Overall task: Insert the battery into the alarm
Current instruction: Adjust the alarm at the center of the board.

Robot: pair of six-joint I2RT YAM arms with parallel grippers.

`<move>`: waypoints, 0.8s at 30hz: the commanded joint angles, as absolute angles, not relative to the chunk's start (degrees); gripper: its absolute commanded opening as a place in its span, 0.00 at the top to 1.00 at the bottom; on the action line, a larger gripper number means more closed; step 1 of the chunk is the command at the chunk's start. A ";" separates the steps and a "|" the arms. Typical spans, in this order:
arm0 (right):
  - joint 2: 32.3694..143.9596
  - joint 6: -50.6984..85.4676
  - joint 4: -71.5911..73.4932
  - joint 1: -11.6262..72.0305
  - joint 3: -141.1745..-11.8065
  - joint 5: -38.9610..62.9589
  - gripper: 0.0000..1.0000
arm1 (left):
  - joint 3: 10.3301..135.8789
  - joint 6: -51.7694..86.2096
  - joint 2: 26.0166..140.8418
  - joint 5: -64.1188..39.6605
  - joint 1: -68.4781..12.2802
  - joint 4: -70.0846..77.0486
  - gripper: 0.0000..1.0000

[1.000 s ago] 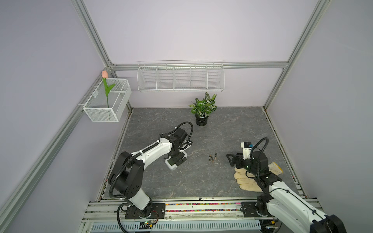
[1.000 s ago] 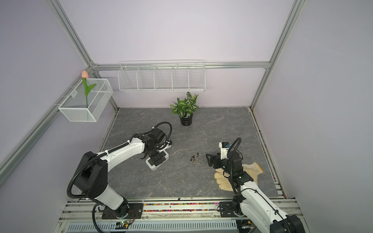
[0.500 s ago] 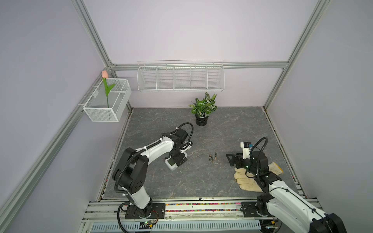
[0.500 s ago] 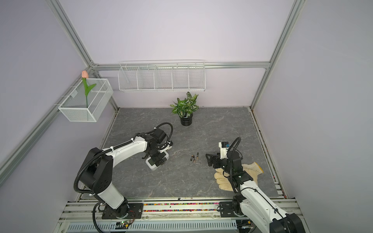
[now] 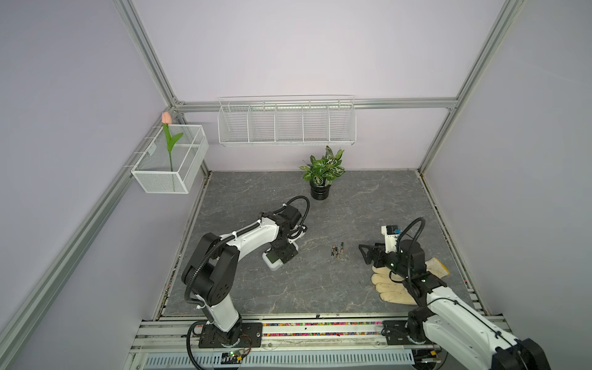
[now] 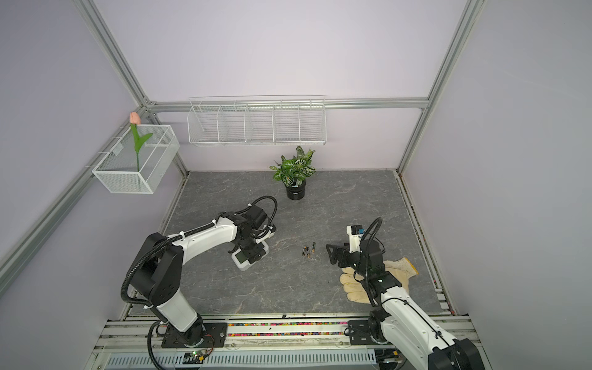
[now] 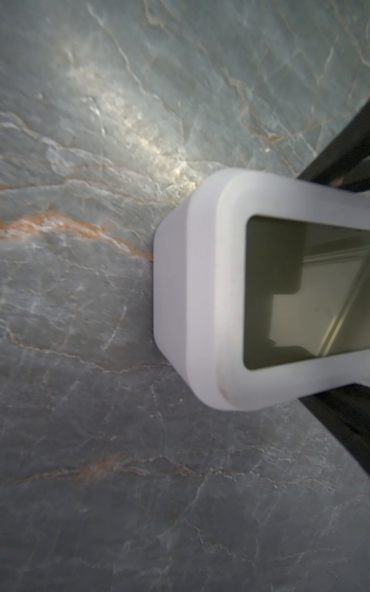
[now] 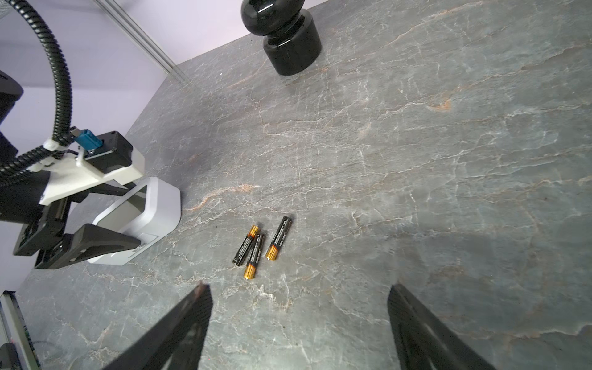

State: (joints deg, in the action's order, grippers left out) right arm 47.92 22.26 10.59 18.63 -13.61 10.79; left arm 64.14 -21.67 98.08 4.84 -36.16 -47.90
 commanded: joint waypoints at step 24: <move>54.36 39.09 -2.83 29.74 -29.34 10.40 0.11 | 62.70 -3.84 83.88 -10.35 -38.39 -33.01 0.24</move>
State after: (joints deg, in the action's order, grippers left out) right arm 51.90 33.36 1.65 25.78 -26.35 11.53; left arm 64.10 -10.22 86.28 -4.95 -37.52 -39.46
